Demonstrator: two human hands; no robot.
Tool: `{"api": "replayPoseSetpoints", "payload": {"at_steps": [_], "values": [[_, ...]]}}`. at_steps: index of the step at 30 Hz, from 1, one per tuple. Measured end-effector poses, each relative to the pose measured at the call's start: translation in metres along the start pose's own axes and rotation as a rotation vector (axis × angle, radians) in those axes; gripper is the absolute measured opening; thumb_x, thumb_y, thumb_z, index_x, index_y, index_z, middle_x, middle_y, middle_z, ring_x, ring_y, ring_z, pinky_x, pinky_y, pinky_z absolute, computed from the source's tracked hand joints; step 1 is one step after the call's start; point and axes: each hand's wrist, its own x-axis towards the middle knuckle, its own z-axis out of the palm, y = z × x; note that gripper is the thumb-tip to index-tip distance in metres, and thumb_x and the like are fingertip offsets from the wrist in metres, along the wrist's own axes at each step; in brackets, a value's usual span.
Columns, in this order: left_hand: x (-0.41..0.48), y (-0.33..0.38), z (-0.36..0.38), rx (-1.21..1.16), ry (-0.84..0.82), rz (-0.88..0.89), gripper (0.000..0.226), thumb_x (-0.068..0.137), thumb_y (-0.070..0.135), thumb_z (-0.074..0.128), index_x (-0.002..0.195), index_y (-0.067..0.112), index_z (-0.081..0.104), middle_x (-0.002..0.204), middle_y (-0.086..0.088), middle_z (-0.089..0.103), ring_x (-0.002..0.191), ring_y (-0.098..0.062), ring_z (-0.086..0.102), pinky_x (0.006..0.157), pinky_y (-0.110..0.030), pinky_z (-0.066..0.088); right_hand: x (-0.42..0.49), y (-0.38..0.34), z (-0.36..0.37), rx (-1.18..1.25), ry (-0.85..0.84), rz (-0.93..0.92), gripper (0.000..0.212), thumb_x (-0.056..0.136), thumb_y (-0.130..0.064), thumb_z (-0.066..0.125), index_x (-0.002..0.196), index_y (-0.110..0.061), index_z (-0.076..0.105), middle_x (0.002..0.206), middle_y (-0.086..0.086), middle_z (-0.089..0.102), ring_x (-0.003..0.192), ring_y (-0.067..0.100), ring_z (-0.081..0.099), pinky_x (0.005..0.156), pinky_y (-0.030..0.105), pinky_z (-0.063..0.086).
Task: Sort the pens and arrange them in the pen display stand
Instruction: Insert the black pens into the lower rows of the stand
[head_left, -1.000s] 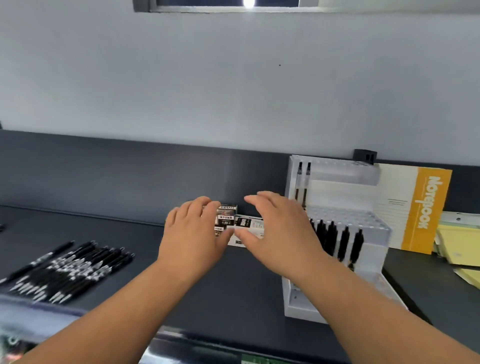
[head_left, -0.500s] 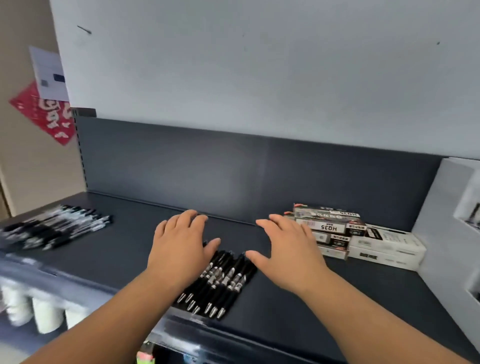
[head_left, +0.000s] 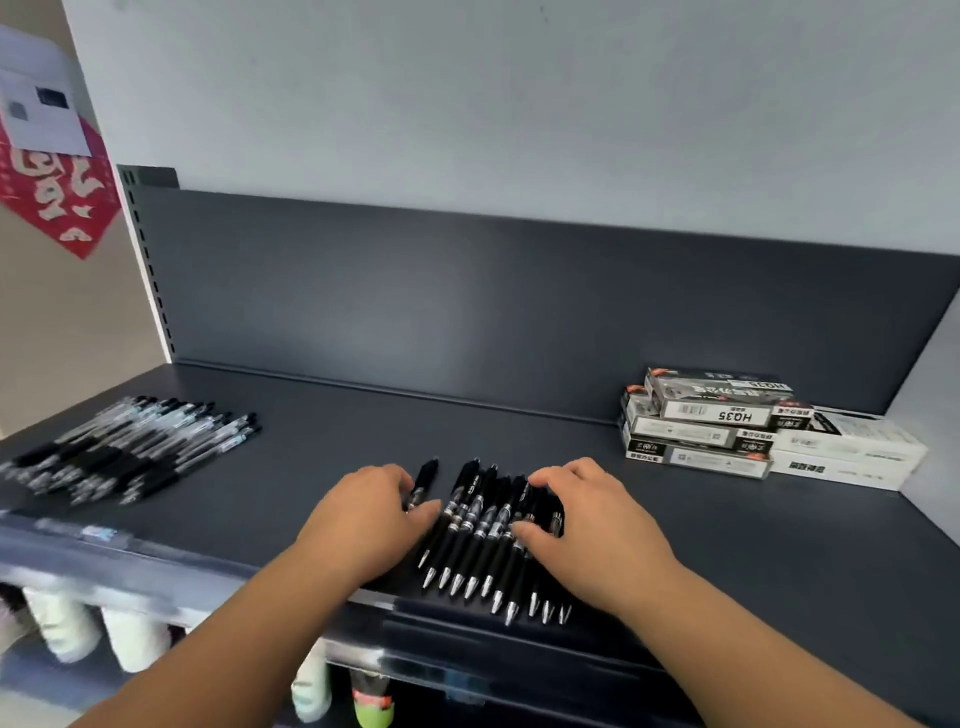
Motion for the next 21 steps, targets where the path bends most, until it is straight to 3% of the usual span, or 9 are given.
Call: {"api": "replayPoseSetpoints", "payload": {"at_steps": [4, 8, 12, 16, 18, 21], "values": [[0.009, 0.012, 0.000, -0.036, -0.109, 0.004, 0.052, 0.080, 0.057, 0.063, 0.119, 0.024, 0.058, 0.102, 0.009, 0.064, 0.095, -0.011, 0.060, 0.082, -0.026, 0.050, -0.003, 0.005, -0.003, 0.018, -0.014, 0.078, 0.057, 0.086, -0.061, 0.054, 0.136, -0.037, 0.040, 0.132, -0.011, 0.038, 0.114, 0.010, 0.049, 0.086, 0.027, 0.049], [0.018, 0.022, -0.004, 0.002, -0.180, 0.019, 0.030, 0.077, 0.048, 0.067, 0.087, 0.024, 0.052, 0.105, -0.006, 0.070, 0.082, -0.017, 0.059, 0.084, -0.034, 0.052, -0.002, 0.011, -0.009, 0.044, -0.066, 0.160, 0.063, 0.084, -0.058, 0.059, 0.137, -0.031, 0.038, 0.133, -0.005, 0.039, 0.103, 0.012, 0.056, 0.088, 0.026, 0.048], [0.024, 0.025, -0.007, 0.026, -0.215, 0.025, 0.030, 0.073, 0.047, 0.069, 0.083, 0.024, 0.051, 0.098, -0.005, 0.072, 0.075, -0.016, 0.060, 0.081, -0.034, 0.054, 0.005, 0.012, -0.010, 0.114, -0.092, 0.206, 0.075, 0.079, -0.049, 0.069, 0.141, -0.027, 0.033, 0.136, 0.000, 0.041, 0.111, 0.016, 0.054, 0.091, 0.024, 0.045], [0.029, 0.029, -0.006, 0.008, -0.265, 0.037, 0.029, 0.076, 0.041, 0.068, 0.076, 0.018, 0.049, 0.071, -0.002, 0.055, 0.060, -0.017, 0.049, 0.060, -0.028, 0.045, 0.009, 0.008, -0.010, 0.195, -0.079, 0.263, 0.086, 0.076, -0.039, 0.075, 0.145, -0.023, 0.026, 0.136, 0.003, 0.043, 0.112, 0.016, 0.049, 0.085, 0.020, 0.039], [0.029, 0.030, -0.005, 0.009, -0.261, 0.052, 0.031, 0.079, 0.037, 0.066, 0.069, 0.015, 0.046, 0.064, 0.000, 0.049, 0.058, -0.017, 0.046, 0.057, -0.025, 0.038, 0.010, 0.008, -0.008, 0.240, -0.079, 0.301, 0.086, 0.075, -0.038, 0.075, 0.144, -0.020, 0.027, 0.122, 0.000, 0.051, 0.103, 0.014, 0.053, 0.079, 0.019, 0.042], [0.027, 0.030, -0.005, 0.007, -0.225, 0.073, 0.030, 0.082, 0.034, 0.064, 0.066, 0.014, 0.047, 0.061, 0.001, 0.048, 0.057, -0.016, 0.045, 0.053, -0.024, 0.035, 0.008, 0.009, -0.006, 0.314, -0.067, 0.341, 0.075, 0.077, -0.037, 0.074, 0.137, -0.018, 0.034, 0.097, -0.006, 0.057, 0.080, 0.005, 0.057, 0.059, 0.016, 0.042]]}}
